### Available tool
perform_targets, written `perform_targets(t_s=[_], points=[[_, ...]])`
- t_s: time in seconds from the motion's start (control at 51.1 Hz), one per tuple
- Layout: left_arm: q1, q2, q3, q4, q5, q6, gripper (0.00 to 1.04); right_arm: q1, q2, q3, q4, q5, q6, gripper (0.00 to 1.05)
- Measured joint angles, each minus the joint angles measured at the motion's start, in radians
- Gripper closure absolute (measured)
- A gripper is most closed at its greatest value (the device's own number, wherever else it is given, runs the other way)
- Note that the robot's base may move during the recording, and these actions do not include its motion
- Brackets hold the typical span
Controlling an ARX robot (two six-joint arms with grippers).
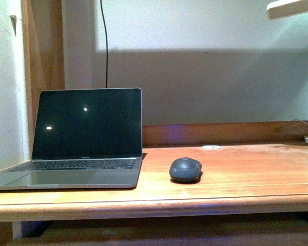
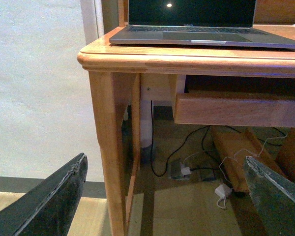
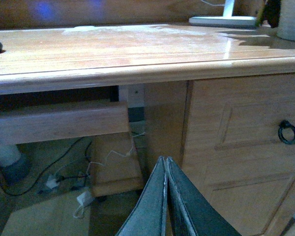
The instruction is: Place mouse
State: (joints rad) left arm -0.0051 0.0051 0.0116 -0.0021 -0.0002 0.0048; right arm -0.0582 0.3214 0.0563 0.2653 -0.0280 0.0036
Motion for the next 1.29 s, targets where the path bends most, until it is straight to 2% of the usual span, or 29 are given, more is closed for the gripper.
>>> perform_targets(t_s=[0.137,0.626,0.783,1.096,1.292], points=[[0.000,0.000,0.000,0.000,0.000,0.000,0.08,0.051,-0.034,-0.015,-0.024,0.017,-0.001,1.02],[0.000,0.000,0.000,0.000,0.000,0.000,0.08,0.055,-0.142,-0.041,-0.085,0.025,-0.001,1.02],[0.000,0.000,0.000,0.000,0.000,0.000,0.08,0.055,-0.286,-0.041,-0.256,0.025,-0.001,1.02],[0.000,0.000,0.000,0.000,0.000,0.000,0.08,0.055,-0.317,-0.041,-0.264,0.026,-0.002,1.02],[0.000,0.000,0.000,0.000,0.000,0.000,0.08,0.055,-0.317,-0.041,-0.264,0.025,-0.002,0.74]])
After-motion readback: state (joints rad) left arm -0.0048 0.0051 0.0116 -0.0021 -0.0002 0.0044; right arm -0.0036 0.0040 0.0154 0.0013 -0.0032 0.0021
